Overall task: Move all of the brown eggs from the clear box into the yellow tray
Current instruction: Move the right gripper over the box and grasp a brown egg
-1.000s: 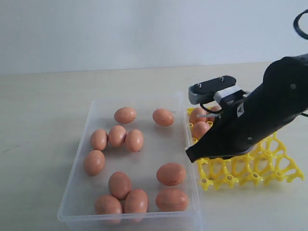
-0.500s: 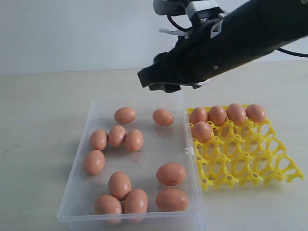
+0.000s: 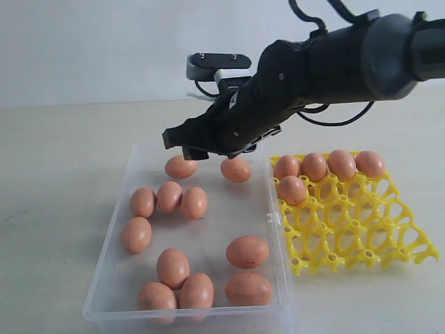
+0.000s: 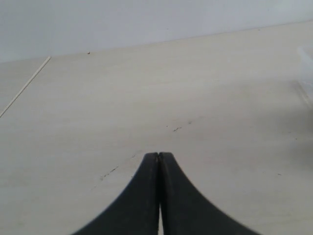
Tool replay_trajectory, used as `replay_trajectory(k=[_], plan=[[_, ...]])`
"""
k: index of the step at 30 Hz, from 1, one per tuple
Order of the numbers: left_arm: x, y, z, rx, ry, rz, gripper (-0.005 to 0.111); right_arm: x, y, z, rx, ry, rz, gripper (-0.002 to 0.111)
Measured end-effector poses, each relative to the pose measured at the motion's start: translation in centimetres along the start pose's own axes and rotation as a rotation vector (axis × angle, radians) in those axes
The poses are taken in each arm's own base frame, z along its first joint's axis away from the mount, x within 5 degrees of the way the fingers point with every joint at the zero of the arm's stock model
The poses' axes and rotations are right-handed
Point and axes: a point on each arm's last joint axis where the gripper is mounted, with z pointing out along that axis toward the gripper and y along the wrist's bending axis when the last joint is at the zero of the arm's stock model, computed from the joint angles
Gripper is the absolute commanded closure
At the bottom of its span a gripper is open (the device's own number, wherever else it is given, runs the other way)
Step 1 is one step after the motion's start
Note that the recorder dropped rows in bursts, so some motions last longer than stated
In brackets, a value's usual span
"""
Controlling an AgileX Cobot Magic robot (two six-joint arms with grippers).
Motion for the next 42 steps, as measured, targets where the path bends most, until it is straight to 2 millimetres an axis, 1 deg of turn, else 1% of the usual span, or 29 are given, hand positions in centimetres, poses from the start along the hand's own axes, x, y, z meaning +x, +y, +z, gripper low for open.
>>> replay_trajectory(k=[2, 5, 10, 18, 36, 42], plan=[[0.0, 0.0, 0.0, 0.000, 0.000, 0.000, 0.107, -0.2, 0.0, 1.1, 0.000, 0.011, 0.029, 0.052], [0.0, 0.0, 0.0, 0.000, 0.000, 0.000, 0.107, -0.4, 0.2, 2.2, -0.015, 0.030, 0.078, 0.052], [0.0, 0.0, 0.0, 0.000, 0.000, 0.000, 0.107, -0.2, 0.2, 3.1, -0.022, 0.064, 0.110, 0.052], [0.0, 0.0, 0.0, 0.000, 0.000, 0.000, 0.107, 1.4, -0.3, 5.2, -0.003, 0.157, 0.127, 0.052], [0.0, 0.0, 0.0, 0.000, 0.000, 0.000, 0.107, 2.6, -0.8, 7.5, -0.004, 0.176, 0.201, 0.052], [0.0, 0.0, 0.0, 0.000, 0.000, 0.000, 0.107, 2.3, -0.9, 8.2, -0.003, 0.162, 0.205, 0.052]])
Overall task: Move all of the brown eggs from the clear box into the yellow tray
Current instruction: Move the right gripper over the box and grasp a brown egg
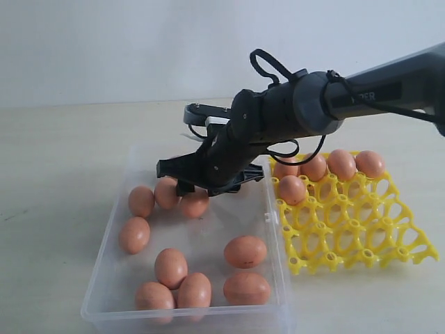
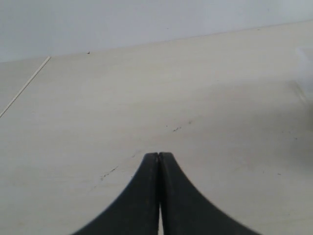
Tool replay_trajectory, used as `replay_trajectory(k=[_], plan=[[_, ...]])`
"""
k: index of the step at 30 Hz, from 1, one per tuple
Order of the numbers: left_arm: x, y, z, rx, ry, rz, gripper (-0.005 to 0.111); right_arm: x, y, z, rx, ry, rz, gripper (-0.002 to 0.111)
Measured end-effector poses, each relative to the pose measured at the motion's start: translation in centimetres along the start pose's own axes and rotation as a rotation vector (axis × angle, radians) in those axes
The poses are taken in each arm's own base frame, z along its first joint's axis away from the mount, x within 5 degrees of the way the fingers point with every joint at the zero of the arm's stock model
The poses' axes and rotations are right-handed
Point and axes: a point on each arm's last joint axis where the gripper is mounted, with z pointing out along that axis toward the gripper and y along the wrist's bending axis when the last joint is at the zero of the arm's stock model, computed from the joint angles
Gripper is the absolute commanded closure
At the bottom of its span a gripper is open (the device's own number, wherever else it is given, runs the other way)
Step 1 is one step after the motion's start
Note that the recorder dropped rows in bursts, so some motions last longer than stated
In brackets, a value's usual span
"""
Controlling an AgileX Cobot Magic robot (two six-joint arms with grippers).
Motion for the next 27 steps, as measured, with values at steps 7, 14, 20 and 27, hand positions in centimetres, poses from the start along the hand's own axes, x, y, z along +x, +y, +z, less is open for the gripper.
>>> replay_trajectory(k=[7, 14, 20, 27], plan=[[0.00, 0.00, 0.00, 0.000, 0.000, 0.000, 0.107, -0.76, 0.41, 0.53, -0.008, 0.006, -0.004, 0.052], [0.00, 0.00, 0.00, 0.000, 0.000, 0.000, 0.107, -0.36, 0.30, 0.97, -0.003, 0.054, -0.003, 0.052], [0.00, 0.00, 0.00, 0.000, 0.000, 0.000, 0.107, -0.06, 0.33, 0.86, 0.000, 0.099, -0.036, 0.052], [0.00, 0.00, 0.00, 0.000, 0.000, 0.000, 0.107, 0.08, 0.29, 0.77, 0.006, 0.117, -0.051, 0.054]])
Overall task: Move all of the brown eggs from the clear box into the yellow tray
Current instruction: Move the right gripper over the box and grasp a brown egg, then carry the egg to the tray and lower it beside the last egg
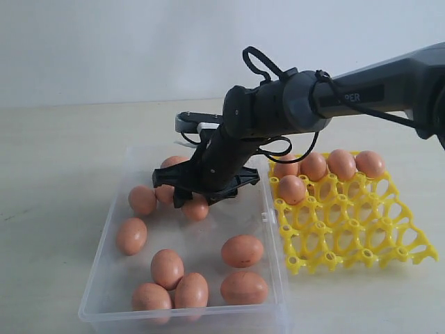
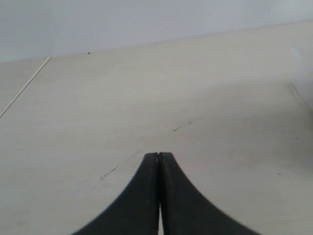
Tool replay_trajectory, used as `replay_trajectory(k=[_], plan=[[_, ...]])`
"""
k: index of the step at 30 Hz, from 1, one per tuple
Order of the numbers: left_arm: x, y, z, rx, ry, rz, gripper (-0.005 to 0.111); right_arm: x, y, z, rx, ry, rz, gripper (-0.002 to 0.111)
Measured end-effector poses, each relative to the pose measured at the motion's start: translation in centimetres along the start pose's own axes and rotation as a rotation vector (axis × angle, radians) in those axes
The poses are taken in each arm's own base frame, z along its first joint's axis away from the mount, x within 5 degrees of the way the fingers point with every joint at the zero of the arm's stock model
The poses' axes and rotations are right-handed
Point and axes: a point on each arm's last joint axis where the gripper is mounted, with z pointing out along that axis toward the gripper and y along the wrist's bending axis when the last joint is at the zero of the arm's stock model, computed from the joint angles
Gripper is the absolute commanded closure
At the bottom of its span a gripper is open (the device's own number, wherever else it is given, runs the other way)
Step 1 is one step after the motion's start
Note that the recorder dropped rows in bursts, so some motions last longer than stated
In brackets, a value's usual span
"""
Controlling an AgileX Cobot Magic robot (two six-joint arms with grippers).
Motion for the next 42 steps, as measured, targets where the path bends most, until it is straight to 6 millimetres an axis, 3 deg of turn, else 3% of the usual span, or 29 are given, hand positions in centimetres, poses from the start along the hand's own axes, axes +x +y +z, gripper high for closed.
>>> replay_trajectory(k=[3, 9, 16, 20, 23, 26, 30, 36, 42], plan=[[0.0, 0.0, 0.0, 0.000, 0.000, 0.000, 0.107, 0.0, 0.0, 0.0, 0.004, 0.002, -0.020, 0.067], [0.0, 0.0, 0.0, 0.000, 0.000, 0.000, 0.107, 0.0, -0.1, 0.0, 0.007, 0.003, -0.048, 0.108], [0.0, 0.0, 0.0, 0.000, 0.000, 0.000, 0.107, 0.0, 0.0, -0.2, 0.006, 0.002, -0.097, 0.108], [0.0, 0.0, 0.0, 0.000, 0.000, 0.000, 0.107, -0.4, 0.2, -1.5, 0.021, -0.034, -0.143, 0.108], [0.0, 0.0, 0.0, 0.000, 0.000, 0.000, 0.107, -0.9, 0.6, -3.9, 0.019, -0.131, -0.173, 0.108], [0.0, 0.0, 0.0, 0.000, 0.000, 0.000, 0.107, -1.1, 1.1, -7.6, 0.006, -0.277, -0.200, 0.108], [0.0, 0.0, 0.0, 0.000, 0.000, 0.000, 0.107, 0.2, 0.9, -11.2, -0.002, -0.440, -0.226, 0.108], [0.0, 0.0, 0.0, 0.000, 0.000, 0.000, 0.107, 3.5, -2.4, -14.3, 0.039, -0.625, -0.220, 0.108], [0.0, 0.0, 0.0, 0.000, 0.000, 0.000, 0.107, 7.3, -7.8, -14.7, 0.147, -0.640, -0.154, 0.108]])
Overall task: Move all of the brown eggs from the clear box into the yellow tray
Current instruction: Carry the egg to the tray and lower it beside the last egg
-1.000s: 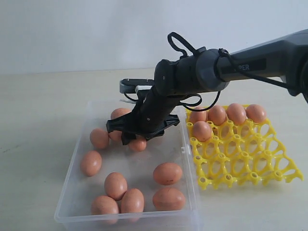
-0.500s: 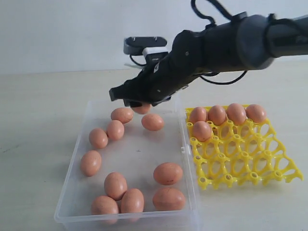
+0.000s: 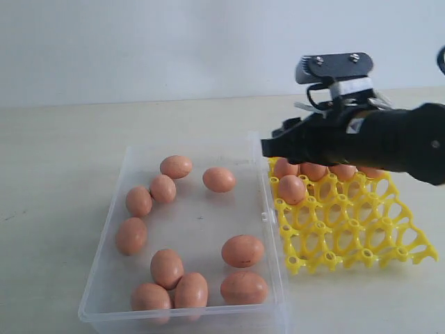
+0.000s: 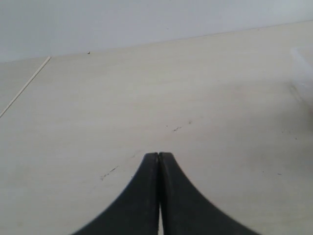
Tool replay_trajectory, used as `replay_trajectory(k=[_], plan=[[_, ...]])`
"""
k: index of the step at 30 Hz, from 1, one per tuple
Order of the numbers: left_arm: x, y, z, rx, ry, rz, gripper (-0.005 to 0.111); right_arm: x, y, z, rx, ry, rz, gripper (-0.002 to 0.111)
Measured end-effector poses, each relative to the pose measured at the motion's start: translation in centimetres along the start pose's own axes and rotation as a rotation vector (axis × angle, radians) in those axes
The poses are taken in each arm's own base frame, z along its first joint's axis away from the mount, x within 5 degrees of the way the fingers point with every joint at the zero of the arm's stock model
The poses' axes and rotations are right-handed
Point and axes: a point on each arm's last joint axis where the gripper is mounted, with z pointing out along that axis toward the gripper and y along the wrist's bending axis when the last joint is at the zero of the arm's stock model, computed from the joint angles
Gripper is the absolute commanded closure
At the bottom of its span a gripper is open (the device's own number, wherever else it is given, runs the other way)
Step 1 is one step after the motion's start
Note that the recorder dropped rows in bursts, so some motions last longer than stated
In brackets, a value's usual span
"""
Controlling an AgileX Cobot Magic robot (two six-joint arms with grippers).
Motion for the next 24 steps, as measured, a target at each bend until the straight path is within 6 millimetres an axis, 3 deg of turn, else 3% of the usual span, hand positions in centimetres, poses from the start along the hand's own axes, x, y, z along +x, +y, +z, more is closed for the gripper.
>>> replay_trajectory(k=[5, 10, 17, 24], plan=[[0.0, 0.0, 0.0, 0.000, 0.000, 0.000, 0.107, 1.3, -2.7, -1.0, 0.072, 0.007, 0.022, 0.108], [0.0, 0.0, 0.0, 0.000, 0.000, 0.000, 0.107, 1.2, -3.3, -1.0, 0.089, -0.004, 0.025, 0.108], [0.0, 0.0, 0.0, 0.000, 0.000, 0.000, 0.107, 3.4, -3.7, 1.6, 0.103, 0.096, 0.023, 0.108], [0.0, 0.0, 0.0, 0.000, 0.000, 0.000, 0.107, 3.2, -4.0, 2.2, 0.112, 0.095, 0.029, 0.107]])
